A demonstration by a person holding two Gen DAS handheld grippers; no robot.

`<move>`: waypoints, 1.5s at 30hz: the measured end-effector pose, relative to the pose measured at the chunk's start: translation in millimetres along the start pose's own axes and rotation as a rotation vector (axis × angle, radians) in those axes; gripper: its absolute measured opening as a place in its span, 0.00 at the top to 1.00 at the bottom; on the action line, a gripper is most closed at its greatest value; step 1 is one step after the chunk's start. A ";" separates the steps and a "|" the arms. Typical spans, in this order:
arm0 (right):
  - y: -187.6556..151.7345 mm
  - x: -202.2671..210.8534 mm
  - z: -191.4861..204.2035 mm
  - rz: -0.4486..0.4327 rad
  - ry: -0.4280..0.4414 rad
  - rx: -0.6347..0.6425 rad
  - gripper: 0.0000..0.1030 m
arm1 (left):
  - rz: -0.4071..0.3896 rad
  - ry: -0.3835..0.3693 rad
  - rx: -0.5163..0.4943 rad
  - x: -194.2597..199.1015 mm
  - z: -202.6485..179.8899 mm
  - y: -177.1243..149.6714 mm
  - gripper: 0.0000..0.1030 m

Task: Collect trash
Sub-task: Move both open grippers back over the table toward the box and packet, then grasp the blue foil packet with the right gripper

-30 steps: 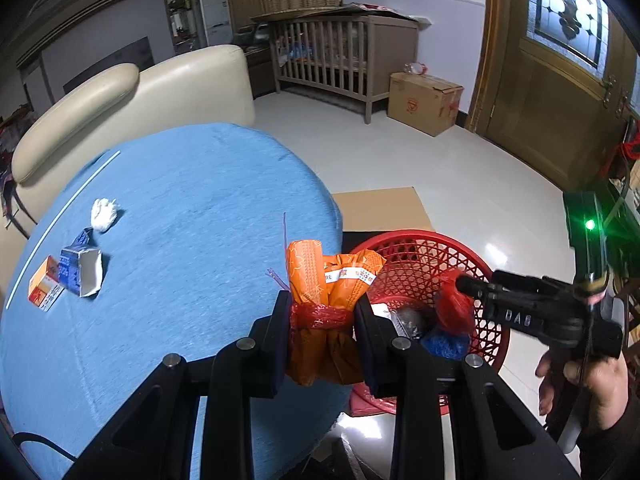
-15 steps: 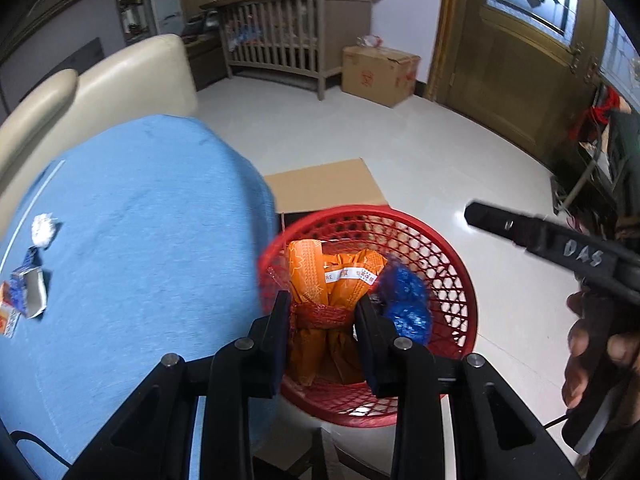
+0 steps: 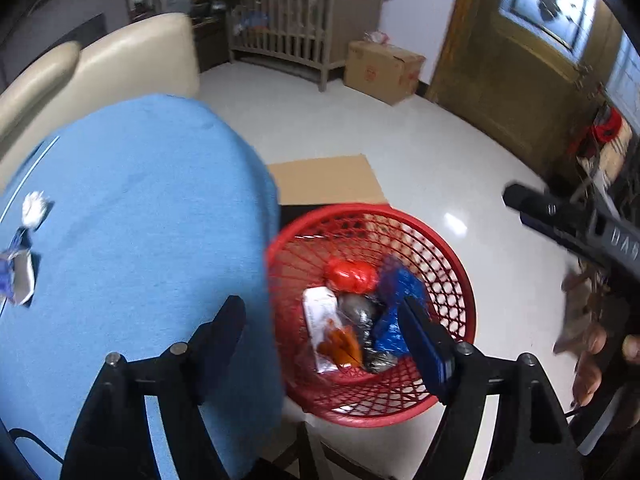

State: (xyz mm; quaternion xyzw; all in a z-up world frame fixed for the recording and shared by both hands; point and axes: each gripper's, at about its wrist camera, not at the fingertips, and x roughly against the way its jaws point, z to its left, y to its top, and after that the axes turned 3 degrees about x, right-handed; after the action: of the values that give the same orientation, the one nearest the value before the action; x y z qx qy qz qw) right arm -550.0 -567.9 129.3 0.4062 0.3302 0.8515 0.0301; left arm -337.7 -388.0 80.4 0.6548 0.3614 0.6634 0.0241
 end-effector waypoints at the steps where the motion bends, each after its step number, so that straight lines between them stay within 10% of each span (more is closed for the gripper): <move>1: 0.3 -1.0 4.7 0.002 0.005 0.007 0.31 | -0.008 0.003 0.020 3.9 6.9 1.0 0.23; 25: -40.1 -59.6 183.7 0.177 0.141 0.342 0.31 | -0.146 0.253 0.502 112.6 248.3 -99.2 0.23; 45: -146.6 -154.0 484.1 0.162 0.217 1.268 0.31 | -0.200 0.381 0.749 162.2 369.3 -183.6 0.23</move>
State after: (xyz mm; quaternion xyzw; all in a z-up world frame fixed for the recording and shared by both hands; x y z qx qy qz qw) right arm -134.5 -242.3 158.6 0.2805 0.7384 0.5269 -0.3137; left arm -114.4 -5.2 80.8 0.4458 0.6370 0.5899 -0.2179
